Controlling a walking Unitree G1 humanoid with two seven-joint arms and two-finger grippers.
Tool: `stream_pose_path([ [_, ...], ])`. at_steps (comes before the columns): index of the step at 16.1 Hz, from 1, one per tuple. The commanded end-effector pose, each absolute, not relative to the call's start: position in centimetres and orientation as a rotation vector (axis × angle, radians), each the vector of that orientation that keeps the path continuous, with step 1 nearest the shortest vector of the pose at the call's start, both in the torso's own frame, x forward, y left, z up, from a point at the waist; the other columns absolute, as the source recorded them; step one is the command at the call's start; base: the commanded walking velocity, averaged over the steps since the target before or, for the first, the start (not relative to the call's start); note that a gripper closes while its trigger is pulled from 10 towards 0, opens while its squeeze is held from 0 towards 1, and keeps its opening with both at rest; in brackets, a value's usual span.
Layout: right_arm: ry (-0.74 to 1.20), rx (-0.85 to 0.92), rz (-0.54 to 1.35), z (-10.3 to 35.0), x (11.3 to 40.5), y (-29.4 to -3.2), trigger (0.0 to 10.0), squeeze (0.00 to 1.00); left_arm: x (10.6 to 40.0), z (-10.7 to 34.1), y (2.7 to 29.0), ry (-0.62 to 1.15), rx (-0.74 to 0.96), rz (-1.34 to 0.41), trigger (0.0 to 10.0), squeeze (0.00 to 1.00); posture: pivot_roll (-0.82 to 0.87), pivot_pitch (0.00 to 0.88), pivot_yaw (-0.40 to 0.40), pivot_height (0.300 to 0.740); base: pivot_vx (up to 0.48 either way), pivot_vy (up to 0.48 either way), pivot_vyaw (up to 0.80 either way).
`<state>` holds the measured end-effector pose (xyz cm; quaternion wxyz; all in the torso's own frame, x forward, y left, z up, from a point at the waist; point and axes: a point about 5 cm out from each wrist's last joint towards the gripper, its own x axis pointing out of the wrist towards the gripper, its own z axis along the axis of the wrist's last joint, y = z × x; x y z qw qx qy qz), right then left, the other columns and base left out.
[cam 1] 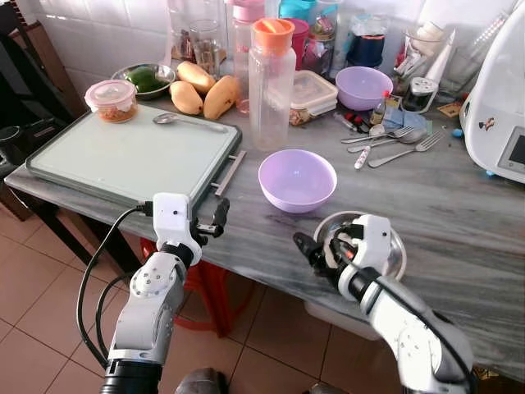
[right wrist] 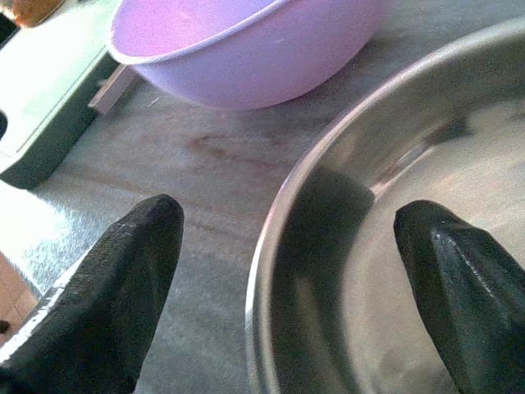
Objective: Setting the table
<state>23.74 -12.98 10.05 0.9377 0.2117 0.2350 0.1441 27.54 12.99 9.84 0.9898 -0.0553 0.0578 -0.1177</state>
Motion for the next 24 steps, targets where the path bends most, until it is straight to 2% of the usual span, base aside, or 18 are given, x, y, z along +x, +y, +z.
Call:
stream_pose_path([
  [1, 0.493, 0.449, 0.292, 10.0, 24.0, -13.0, 10.0, 0.00, 27.5, 10.1, 13.0, 0.112, -0.099, -0.235, 10.0, 0.00, -0.01, 0.000, 0.033, 0.740, 0.000, 0.000, 0.00],
  [18, 0.441, 0.524, 0.418, 11.1, 27.7, -10.8, 10.0, 0.00, 27.7, 10.2, 12.7, 0.106, -0.105, -0.233, 10.0, 0.00, 0.00, 0.000, 0.029, 0.740, 0.000, 0.000, 0.00],
  [24, 0.421, 0.456, 0.458, 11.8, 25.5, -11.7, 10.0, 0.00, 27.6, 10.1, 13.2, 0.109, -0.101, -0.233, 10.0, 0.00, -0.02, 0.000, 0.030, 0.740, 0.000, 0.000, 0.00],
])
